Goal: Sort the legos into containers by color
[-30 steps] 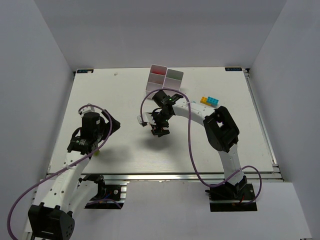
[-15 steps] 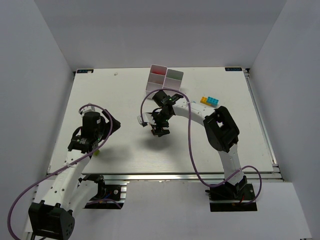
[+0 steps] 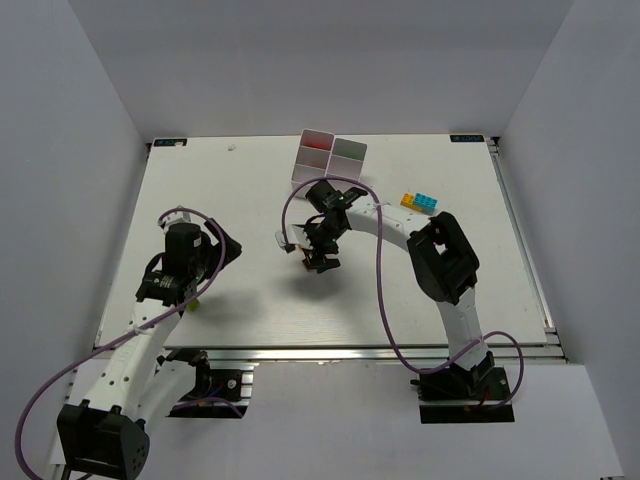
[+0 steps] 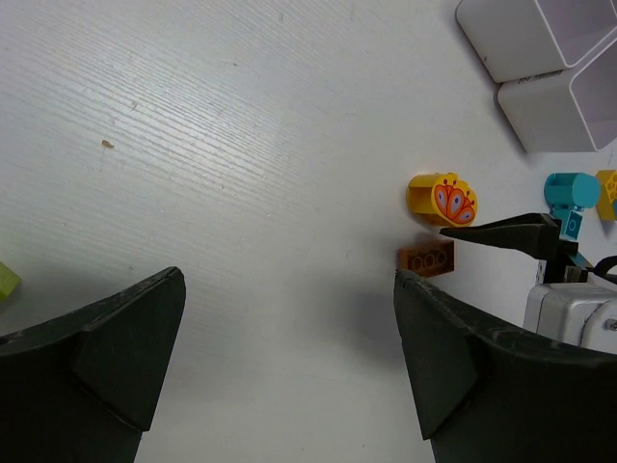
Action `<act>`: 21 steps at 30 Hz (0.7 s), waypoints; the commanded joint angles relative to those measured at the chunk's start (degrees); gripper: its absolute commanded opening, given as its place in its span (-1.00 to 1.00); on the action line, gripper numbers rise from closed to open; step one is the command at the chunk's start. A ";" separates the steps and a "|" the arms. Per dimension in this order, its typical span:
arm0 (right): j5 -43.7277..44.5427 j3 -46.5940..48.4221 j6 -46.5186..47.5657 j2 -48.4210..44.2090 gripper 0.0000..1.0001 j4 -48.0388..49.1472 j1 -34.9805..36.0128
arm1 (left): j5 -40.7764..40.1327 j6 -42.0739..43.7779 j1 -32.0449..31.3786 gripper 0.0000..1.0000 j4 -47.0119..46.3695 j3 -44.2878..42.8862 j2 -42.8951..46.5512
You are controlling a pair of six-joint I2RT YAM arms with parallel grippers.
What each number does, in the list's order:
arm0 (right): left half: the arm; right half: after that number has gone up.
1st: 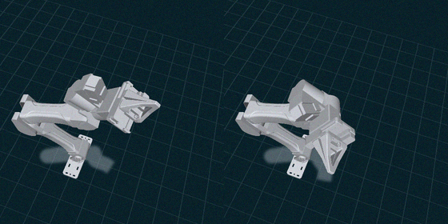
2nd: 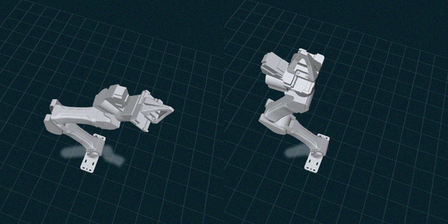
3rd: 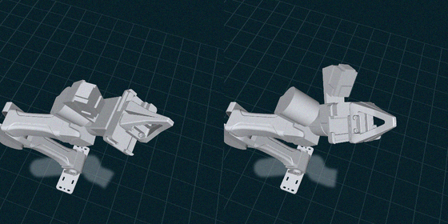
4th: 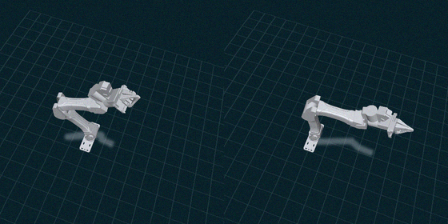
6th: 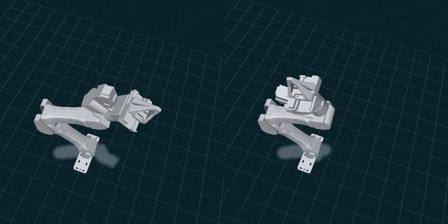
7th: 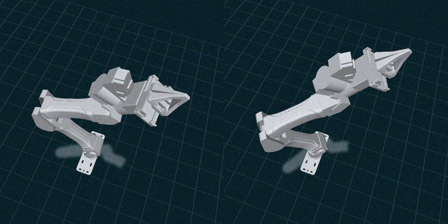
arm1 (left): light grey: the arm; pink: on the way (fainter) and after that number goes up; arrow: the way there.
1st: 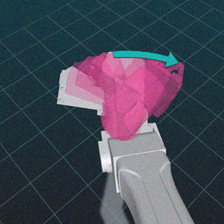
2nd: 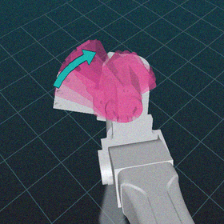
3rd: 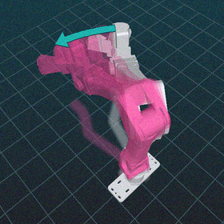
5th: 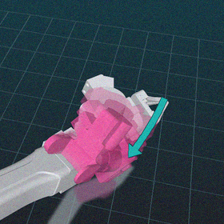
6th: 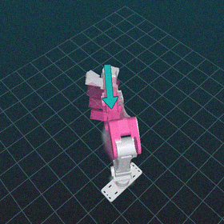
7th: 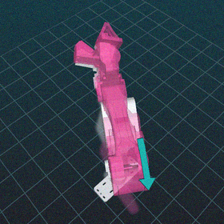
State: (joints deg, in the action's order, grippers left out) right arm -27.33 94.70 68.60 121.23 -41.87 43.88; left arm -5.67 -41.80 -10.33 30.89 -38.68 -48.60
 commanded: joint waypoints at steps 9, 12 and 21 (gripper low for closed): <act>-0.79 0.23 0.57 -1.87 0.62 -0.94 -0.20 | 0.31 0.67 0.05 0.96 -1.28 -0.35 0.00; -0.79 0.23 0.57 -1.87 0.62 -0.94 -0.28 | 0.31 0.67 0.13 0.96 -1.45 -0.35 -0.09; -0.71 0.05 0.83 -1.79 0.62 -1.20 -0.28 | 0.40 0.67 0.05 0.96 -1.36 -0.44 -0.18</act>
State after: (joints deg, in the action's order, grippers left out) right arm -27.33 94.70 68.82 121.23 -41.98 43.88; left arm -5.54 -41.78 -10.33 30.81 -38.68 -48.71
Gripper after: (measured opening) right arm 0.808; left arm 0.981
